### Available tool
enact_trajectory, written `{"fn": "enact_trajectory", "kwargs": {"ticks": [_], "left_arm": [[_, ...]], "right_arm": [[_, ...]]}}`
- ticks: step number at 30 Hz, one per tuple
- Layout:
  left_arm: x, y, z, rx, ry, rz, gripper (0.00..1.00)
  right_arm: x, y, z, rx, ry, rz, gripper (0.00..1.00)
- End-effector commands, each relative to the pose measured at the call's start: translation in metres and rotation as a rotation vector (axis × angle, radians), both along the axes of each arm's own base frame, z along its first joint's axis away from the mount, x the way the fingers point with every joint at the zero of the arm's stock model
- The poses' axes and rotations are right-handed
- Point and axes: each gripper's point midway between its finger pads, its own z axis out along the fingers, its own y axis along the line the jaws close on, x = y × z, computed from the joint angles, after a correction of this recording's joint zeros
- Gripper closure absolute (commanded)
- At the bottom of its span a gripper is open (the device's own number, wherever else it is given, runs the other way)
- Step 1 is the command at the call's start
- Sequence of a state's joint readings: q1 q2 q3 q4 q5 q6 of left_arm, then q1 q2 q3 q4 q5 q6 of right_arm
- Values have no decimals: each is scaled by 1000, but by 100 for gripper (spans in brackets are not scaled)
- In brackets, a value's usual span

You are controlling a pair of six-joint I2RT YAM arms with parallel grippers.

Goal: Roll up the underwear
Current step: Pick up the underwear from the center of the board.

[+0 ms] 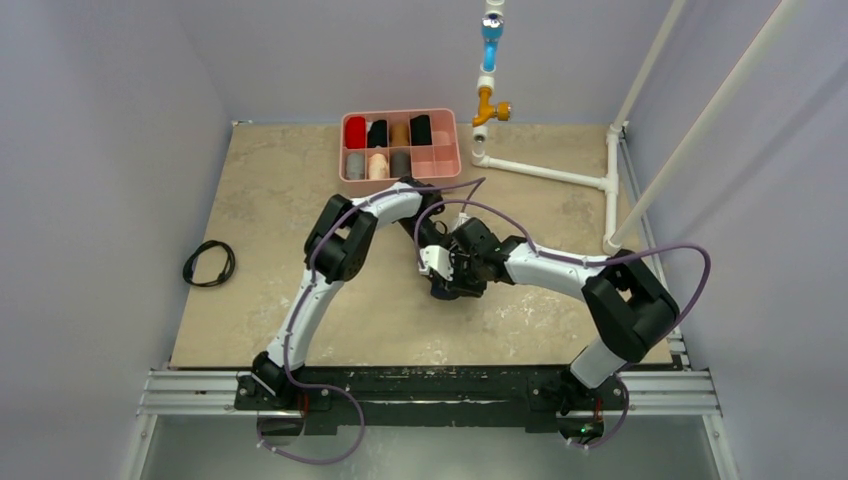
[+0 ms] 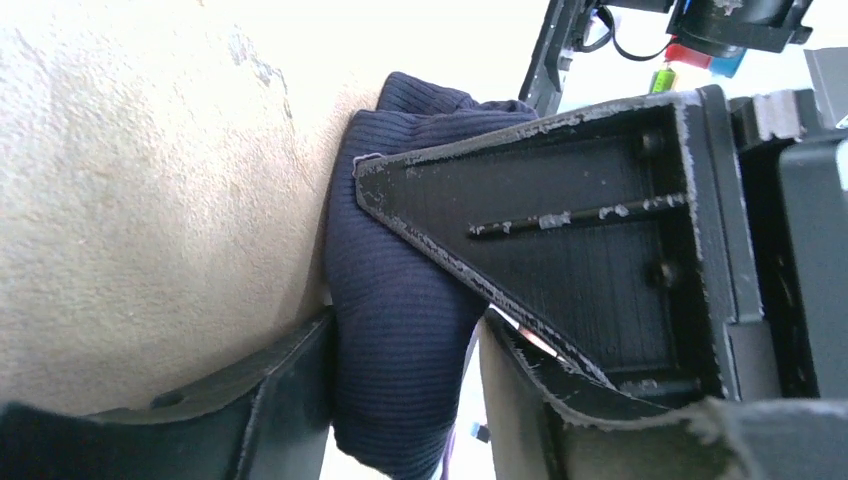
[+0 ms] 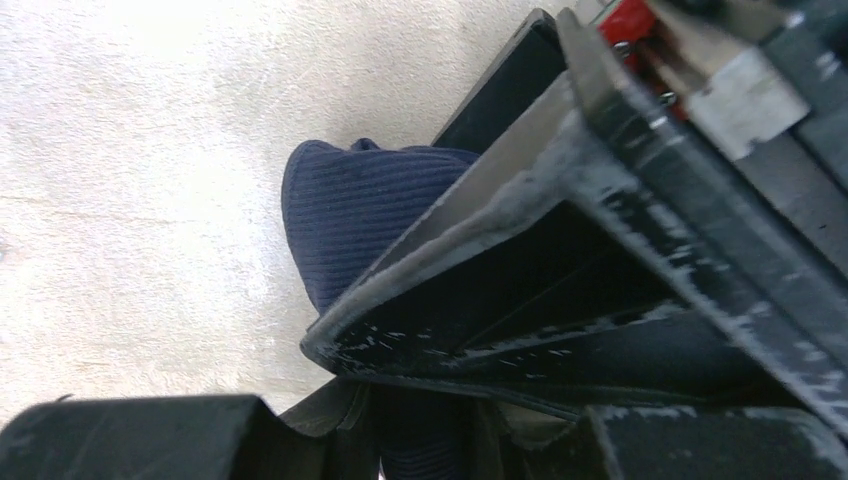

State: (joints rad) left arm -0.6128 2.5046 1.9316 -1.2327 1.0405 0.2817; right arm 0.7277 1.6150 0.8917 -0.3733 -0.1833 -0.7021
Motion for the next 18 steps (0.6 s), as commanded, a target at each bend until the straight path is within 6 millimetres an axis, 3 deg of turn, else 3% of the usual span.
{"fn": "enact_trajectory", "kwargs": {"ticks": [1, 12, 18], "left_arm": [[29, 15, -26, 19, -181, -15, 44], [55, 30, 25, -89, -241, 72, 35], [76, 53, 69, -155, -319, 157, 34]], "right_arm": [[-16, -7, -2, -5, 40, -14, 100], [-18, -17, 25, 11, -6, -65, 100], [-7, -17, 51, 55, -67, -140, 100]]}}
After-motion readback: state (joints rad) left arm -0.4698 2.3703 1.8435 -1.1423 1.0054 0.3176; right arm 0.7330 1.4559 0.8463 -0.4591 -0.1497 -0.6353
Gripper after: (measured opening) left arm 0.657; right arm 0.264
